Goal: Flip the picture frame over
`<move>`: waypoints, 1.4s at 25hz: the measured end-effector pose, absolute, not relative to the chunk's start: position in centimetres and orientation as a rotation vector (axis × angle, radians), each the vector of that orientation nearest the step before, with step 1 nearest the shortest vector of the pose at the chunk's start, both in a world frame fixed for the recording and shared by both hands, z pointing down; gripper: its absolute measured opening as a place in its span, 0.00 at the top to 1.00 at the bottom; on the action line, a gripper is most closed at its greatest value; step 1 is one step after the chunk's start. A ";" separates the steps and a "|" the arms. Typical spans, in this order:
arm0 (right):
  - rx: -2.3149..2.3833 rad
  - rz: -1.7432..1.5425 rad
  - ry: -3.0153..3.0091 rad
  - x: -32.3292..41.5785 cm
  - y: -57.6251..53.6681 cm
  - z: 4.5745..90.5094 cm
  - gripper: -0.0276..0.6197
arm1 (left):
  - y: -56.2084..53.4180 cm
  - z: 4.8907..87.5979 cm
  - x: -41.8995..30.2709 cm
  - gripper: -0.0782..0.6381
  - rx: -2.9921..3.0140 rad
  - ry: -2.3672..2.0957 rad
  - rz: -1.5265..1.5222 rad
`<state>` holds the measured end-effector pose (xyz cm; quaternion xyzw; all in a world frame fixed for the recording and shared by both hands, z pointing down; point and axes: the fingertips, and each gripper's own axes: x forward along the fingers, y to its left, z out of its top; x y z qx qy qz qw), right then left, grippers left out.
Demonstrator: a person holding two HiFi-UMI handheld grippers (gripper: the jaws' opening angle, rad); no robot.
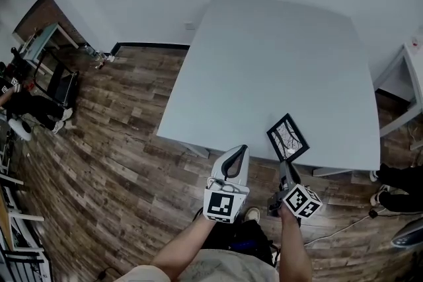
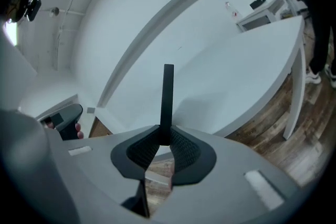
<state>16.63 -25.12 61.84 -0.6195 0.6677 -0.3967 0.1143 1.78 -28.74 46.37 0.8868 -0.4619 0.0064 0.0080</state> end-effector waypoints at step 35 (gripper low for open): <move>-2.636 0.487 3.068 15.2 -25.0 59.3 0.82 | -29.8 47.5 0.5 0.89 2.731 -1.492 0.038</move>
